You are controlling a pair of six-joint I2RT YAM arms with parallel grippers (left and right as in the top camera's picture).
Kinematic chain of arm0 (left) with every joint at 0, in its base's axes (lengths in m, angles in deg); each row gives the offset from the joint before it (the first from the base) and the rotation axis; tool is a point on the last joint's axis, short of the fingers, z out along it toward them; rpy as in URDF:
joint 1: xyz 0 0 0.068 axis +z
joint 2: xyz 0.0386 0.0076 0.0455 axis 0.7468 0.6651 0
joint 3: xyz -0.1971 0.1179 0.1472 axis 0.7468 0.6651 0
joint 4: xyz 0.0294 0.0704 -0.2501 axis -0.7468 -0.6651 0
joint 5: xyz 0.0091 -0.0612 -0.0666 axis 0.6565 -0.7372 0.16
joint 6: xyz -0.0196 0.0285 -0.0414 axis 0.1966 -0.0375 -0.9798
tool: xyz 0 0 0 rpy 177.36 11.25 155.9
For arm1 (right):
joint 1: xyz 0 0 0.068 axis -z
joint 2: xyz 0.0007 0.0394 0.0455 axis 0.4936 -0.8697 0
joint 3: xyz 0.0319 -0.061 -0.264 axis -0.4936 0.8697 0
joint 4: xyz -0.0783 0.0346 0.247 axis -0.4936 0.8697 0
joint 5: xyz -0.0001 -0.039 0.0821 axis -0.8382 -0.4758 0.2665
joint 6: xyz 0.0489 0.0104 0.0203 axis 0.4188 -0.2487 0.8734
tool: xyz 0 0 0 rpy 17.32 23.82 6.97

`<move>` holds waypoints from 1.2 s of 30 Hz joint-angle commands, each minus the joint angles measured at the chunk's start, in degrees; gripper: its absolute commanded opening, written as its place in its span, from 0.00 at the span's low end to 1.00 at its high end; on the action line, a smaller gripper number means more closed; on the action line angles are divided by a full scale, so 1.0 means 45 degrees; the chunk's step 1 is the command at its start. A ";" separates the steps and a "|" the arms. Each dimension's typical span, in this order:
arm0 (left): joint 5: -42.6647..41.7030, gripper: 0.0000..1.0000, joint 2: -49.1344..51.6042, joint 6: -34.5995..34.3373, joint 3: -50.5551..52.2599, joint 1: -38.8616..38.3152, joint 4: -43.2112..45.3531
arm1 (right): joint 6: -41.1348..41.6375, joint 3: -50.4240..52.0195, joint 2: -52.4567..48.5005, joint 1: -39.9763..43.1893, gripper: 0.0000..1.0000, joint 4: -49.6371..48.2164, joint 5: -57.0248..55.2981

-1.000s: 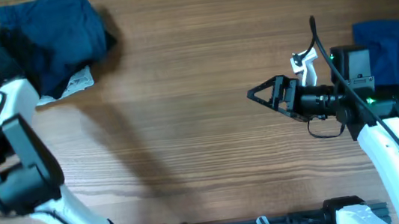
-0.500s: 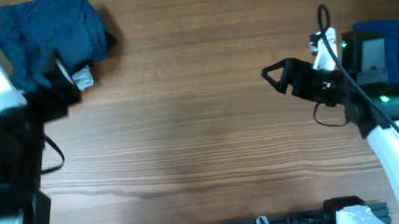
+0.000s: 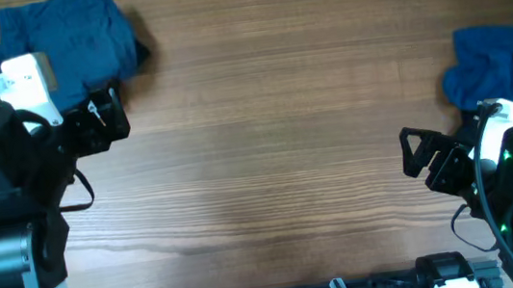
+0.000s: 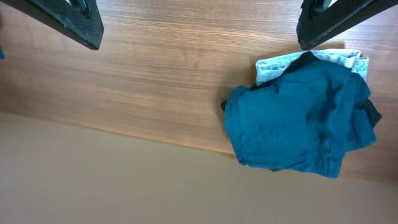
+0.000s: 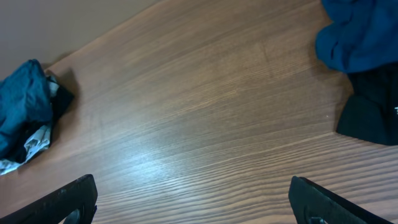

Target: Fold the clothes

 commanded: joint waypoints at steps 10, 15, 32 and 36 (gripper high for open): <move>-0.0243 1.00 0.1239 0.0058 0.0092 -0.0073 0.0034 | 0.3633 -0.0189 -0.0058 -0.0024 1.00 -0.1617 -0.2312; -0.0243 1.00 0.1277 0.0058 0.0092 -0.0073 0.0029 | 0.3667 -0.0175 0.0102 -0.0039 1.00 -0.2244 -0.4420; -0.0243 1.00 0.1277 0.0058 0.0092 -0.0073 0.0029 | 0.0918 1.0962 0.7344 0.0578 1.00 -1.2080 -0.3502; -0.0243 1.00 0.1277 0.0058 0.0092 -0.0073 0.0029 | -0.0670 1.2726 0.8272 0.0573 1.00 -1.3925 -0.2429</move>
